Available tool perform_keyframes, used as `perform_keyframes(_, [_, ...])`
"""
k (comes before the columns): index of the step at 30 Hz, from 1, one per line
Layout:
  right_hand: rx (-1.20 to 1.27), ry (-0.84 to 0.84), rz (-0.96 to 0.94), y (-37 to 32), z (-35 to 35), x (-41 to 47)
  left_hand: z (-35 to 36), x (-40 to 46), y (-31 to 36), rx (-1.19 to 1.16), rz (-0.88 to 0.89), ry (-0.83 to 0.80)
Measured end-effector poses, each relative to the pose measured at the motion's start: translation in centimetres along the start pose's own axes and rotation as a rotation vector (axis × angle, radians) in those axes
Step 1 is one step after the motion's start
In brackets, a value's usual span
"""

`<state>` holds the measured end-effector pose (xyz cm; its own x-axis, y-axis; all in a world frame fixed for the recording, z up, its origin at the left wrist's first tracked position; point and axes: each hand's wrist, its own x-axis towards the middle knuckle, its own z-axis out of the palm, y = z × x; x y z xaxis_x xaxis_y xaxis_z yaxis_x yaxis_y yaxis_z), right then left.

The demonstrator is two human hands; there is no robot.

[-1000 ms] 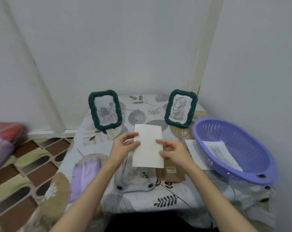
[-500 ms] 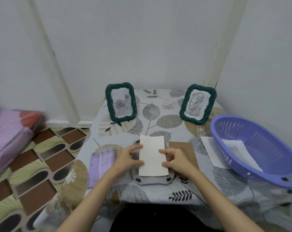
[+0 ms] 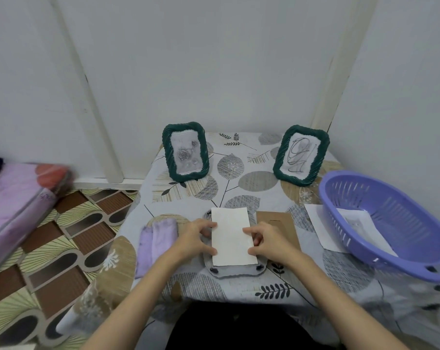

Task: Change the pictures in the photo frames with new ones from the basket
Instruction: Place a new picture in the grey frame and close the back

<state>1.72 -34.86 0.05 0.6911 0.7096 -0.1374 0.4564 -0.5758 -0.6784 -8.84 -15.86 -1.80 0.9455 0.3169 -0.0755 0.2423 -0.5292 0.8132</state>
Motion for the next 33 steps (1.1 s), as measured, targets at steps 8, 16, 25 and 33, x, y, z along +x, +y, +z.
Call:
perform_keyframes(8, [-0.114,-0.059,-0.003,-0.19,-0.21,0.06,0.05,-0.02,0.29,0.141,0.022,-0.094])
perform_keyframes(16, [-0.179,-0.115,-0.062,-0.63,-0.44,0.05,-0.01,-0.04,0.23,0.231,0.017,-0.164])
perform_keyframes(25, [-0.250,-0.171,-0.015,-0.43,-0.23,0.28,0.03,-0.37,0.20,0.283,-0.020,0.045])
perform_keyframes(33, [-0.249,-0.180,-0.043,-0.41,-0.11,0.32,-0.17,-0.78,0.65,0.414,-0.086,-0.068])
